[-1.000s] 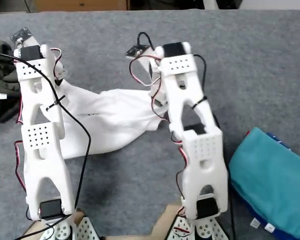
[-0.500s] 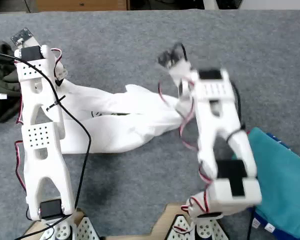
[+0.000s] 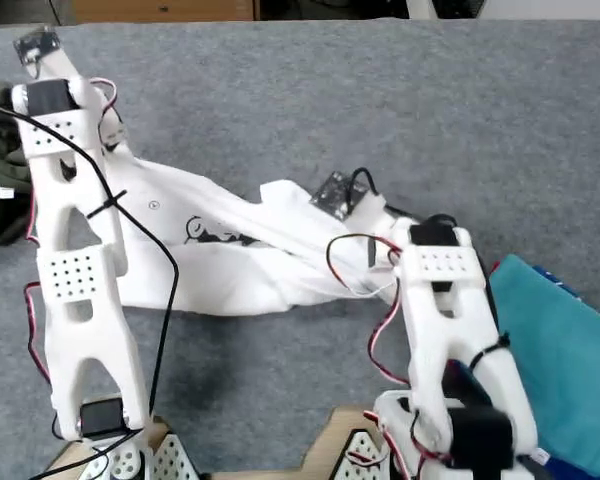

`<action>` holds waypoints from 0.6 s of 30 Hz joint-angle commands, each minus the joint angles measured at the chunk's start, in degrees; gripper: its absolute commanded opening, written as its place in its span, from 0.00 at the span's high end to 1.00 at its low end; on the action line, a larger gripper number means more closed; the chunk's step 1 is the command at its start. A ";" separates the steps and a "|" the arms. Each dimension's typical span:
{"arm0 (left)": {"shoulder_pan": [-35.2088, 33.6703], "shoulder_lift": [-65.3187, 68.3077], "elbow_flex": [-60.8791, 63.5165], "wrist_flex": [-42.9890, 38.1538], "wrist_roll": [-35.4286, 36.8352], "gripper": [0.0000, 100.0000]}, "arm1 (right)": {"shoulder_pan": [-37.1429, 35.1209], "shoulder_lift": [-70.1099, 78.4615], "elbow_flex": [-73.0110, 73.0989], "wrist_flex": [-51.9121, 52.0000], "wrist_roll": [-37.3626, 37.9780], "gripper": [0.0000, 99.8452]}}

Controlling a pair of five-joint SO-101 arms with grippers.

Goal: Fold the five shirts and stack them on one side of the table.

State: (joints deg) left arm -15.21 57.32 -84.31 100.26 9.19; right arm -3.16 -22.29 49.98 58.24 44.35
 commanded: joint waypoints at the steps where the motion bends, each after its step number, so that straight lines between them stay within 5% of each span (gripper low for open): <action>1: 0.00 -13.14 8.44 0.70 -6.33 0.98 | 1.10 -5.05 -0.04 5.71 4.75 0.88; 10: 0.00 -41.54 49.67 0.70 -28.22 0.98 | -0.84 -11.82 -14.99 23.91 3.25 0.81; 18: -2.29 -59.56 73.85 0.53 -34.99 0.98 | -5.93 -1.54 -33.01 30.07 -6.42 0.81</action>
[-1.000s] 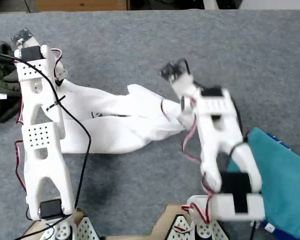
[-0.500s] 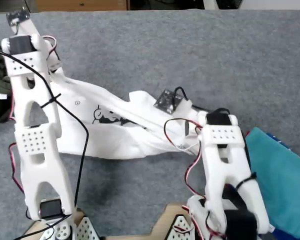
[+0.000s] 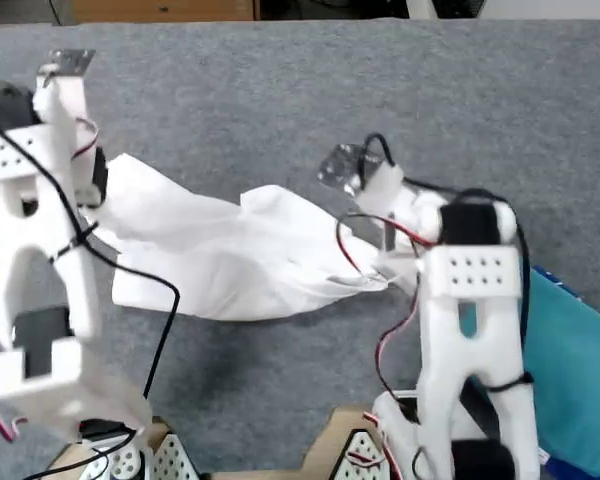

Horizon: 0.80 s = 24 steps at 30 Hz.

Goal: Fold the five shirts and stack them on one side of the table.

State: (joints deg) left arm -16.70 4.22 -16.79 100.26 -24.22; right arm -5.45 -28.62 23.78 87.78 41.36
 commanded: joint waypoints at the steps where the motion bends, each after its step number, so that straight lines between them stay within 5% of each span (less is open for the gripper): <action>1: -0.79 -7.43 8.62 0.53 -1.58 0.98 | -4.97 8.31 -9.01 0.18 -4.66 0.81; 10: -3.60 -12.79 18.11 0.53 -2.11 0.98 | -14.64 48.22 -42.77 1.14 -12.48 0.81; 19: -14.33 -14.20 20.66 0.53 -11.69 0.98 | -19.12 82.95 -88.75 14.59 -17.49 0.81; 24: -16.70 -13.76 21.01 0.53 -12.84 0.98 | -20.79 92.70 -94.99 14.59 -18.02 0.81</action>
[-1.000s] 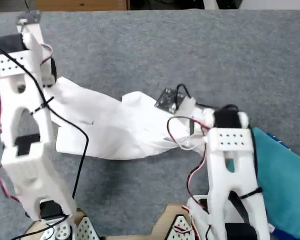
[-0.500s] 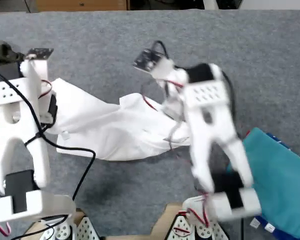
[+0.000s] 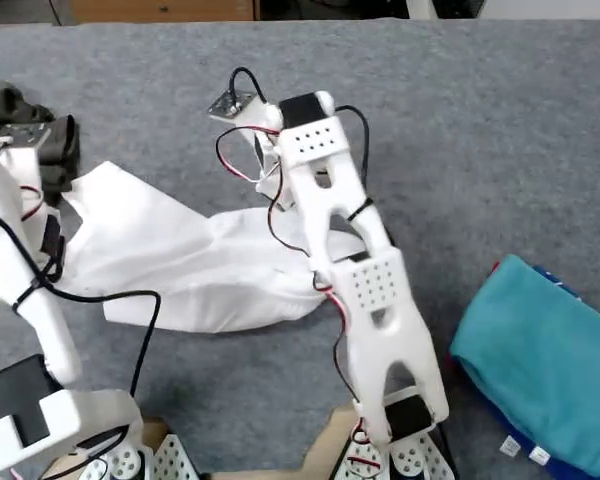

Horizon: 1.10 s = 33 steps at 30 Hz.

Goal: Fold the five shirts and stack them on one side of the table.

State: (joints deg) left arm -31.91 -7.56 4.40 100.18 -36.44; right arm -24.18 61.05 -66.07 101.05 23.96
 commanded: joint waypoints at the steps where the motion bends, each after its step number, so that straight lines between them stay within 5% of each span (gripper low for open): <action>1: -1.67 -1.98 -0.09 0.62 -0.62 0.98 | -2.77 4.00 -5.23 1.32 -0.70 0.81; 9: -1.14 -1.98 5.63 0.62 -0.62 0.98 | -6.37 7.34 -5.23 0.88 -0.26 0.83; 13: -1.14 -1.98 6.59 0.53 -0.62 0.98 | -4.00 7.87 -5.41 0.97 -0.26 1.00; 33: 12.04 -1.89 13.19 -17.05 14.59 0.98 | 15.96 5.49 -29.58 -4.75 -0.26 1.00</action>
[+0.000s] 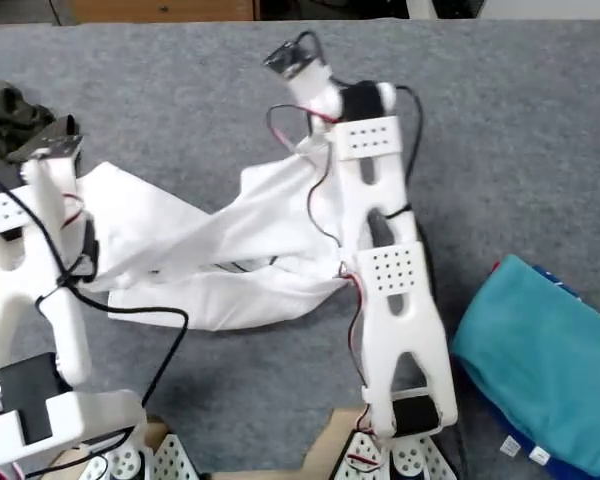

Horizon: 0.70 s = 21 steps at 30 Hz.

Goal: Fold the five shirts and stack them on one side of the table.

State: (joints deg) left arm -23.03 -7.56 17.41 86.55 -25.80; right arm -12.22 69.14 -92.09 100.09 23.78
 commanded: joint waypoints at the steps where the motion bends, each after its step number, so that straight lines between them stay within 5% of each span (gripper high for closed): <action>1: 4.66 -1.89 0.53 -4.75 5.54 0.98 | 4.44 -2.59 -3.47 -4.84 -0.09 1.00; 8: 11.52 -1.80 2.99 -13.36 14.15 0.98 | 2.68 -0.40 -1.19 -6.68 0.70 0.99; 12: 11.43 -1.80 2.73 -14.07 14.95 0.98 | -2.77 2.86 -0.13 1.14 11.87 0.98; 18: 8.79 -1.80 1.76 -13.71 14.68 0.98 | -3.82 -0.13 -2.77 2.37 10.73 0.75; 21: 6.51 -1.80 -1.23 -11.34 14.59 0.98 | -4.26 -5.23 0.40 2.46 9.93 0.74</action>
State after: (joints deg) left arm -14.24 -7.65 20.31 73.54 -11.65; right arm -15.30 71.43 -92.70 101.32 33.98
